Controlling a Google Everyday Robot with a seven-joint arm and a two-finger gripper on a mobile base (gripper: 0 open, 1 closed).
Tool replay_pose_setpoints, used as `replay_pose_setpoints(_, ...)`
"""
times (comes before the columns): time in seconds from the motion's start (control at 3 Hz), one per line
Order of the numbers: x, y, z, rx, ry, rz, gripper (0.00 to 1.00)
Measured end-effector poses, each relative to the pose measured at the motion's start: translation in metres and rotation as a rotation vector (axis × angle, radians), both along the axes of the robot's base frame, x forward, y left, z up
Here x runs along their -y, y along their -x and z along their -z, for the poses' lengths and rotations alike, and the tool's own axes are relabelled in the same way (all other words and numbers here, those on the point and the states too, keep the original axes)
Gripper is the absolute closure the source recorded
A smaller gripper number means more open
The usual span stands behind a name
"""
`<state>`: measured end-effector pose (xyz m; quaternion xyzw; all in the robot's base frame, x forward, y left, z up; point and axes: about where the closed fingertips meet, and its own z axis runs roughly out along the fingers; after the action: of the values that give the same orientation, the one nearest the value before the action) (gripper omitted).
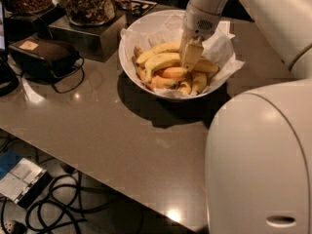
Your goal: Pick banana from white bowl
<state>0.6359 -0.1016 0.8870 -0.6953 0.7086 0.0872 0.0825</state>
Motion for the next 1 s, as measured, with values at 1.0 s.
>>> replay_pose_setpoints(1.0, -0.018, 0.026, -0.065, 0.164, -0.029, 0.018, 1.0)
